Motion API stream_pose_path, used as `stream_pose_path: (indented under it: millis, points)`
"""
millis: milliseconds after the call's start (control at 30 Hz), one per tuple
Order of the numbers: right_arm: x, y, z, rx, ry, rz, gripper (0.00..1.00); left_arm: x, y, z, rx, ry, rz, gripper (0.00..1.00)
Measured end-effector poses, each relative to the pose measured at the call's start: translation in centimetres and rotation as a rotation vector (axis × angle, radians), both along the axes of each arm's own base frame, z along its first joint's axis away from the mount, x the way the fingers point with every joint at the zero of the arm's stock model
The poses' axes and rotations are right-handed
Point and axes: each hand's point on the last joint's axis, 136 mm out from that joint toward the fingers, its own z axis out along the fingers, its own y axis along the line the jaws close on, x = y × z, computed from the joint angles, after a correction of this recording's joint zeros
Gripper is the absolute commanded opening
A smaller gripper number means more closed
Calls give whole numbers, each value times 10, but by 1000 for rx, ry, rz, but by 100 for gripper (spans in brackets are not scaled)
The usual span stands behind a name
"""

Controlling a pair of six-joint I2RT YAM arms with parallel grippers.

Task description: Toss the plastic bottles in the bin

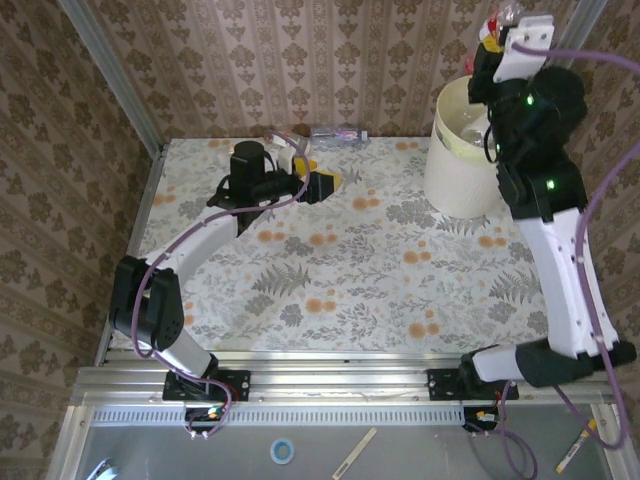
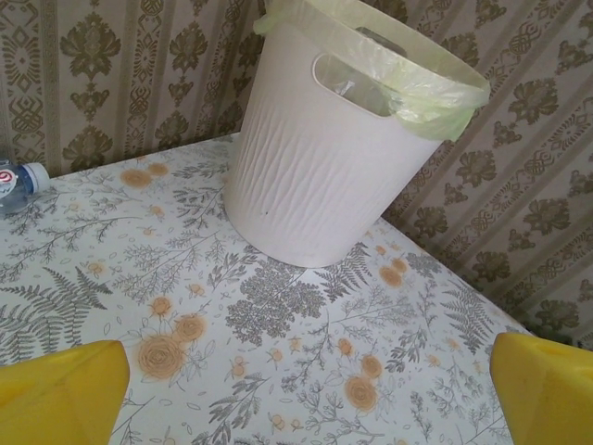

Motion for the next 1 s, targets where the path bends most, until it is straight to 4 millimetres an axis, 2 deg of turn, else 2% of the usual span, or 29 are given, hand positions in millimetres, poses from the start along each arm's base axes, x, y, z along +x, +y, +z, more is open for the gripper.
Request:
stream_pose_path:
  millis: [67, 133, 167, 233, 300, 367, 500, 767, 867, 1000]
  points:
    - [29, -23, -8, 50, 75, -64, 57, 1, 1, -1, 4, 4, 7, 100]
    - [62, -45, -27, 113, 172, -119, 70, 1, 1, -3, 8, 9, 13, 100]
    - [74, -49, -36, 125, 209, -134, 74, 2, 2, -3, 10, 10, 19, 100]
    - [95, -56, -75, 150, 327, -168, 75, 5, 3, -4, 15, 10, 36, 100]
    - [101, -51, -112, 156, 449, -171, 78, 7, 5, -6, 23, 14, 53, 100]
    - [99, -47, -135, 161, 527, -172, 79, 9, 7, -11, 37, 30, 71, 100]
    - [90, -41, -138, 180, 554, -149, 80, 15, 15, -20, 64, 60, 115, 100]
    - [56, -22, -104, 233, 502, -18, 85, 44, 54, -40, 137, 145, 285, 100]
    - [47, -5, -97, 268, 497, 76, 86, 59, 62, -45, 173, 179, 336, 100]
    - [41, 32, -99, 299, 530, 216, 89, 81, 78, -55, 213, 229, 409, 100]
